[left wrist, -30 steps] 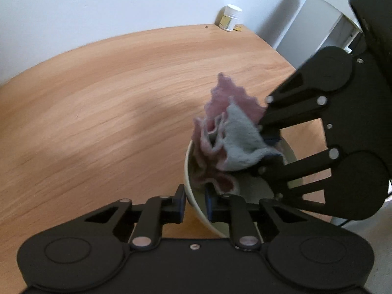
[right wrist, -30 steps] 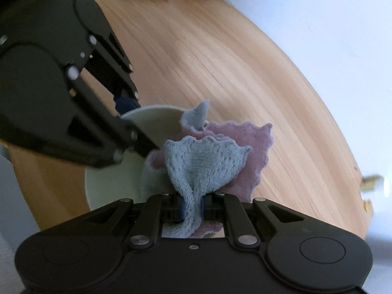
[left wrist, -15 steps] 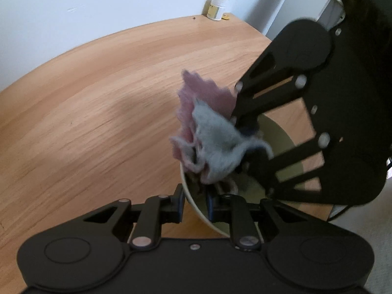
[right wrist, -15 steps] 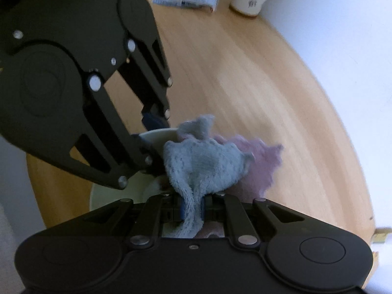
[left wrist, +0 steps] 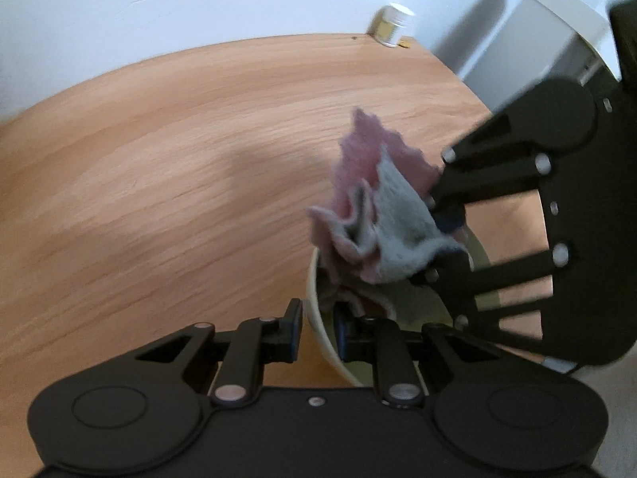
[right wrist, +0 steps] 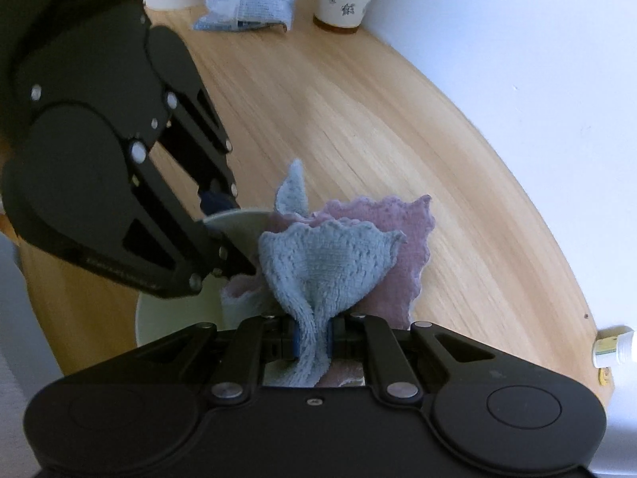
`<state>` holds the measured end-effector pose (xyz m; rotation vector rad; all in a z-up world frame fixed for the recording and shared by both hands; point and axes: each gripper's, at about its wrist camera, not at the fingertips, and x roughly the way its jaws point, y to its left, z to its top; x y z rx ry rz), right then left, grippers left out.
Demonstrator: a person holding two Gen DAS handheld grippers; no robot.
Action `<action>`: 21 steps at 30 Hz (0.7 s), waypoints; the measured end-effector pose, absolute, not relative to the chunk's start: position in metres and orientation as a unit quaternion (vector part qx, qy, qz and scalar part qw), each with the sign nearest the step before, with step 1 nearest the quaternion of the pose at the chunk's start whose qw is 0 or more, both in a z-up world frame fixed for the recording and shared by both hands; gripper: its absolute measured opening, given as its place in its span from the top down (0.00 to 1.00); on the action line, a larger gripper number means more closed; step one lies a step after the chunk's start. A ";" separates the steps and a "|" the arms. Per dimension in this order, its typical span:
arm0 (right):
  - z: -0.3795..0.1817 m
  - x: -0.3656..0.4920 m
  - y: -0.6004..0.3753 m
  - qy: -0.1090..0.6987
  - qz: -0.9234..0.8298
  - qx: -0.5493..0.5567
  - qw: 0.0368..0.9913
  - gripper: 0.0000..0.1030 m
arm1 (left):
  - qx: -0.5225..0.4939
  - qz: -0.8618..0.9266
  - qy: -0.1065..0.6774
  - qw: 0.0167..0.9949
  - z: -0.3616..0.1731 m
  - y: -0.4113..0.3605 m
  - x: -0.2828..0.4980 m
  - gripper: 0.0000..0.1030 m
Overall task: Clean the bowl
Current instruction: 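Wipe the bowl's inner wall with the towel in the right gripper while the left gripper holds the rim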
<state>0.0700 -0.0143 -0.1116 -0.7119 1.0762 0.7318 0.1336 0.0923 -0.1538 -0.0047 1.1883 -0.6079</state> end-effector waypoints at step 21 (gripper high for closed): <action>-0.103 0.100 -0.039 0.652 0.359 -0.138 0.653 0.88 | -0.011 -0.244 0.540 0.805 -0.157 0.092 0.128 0.86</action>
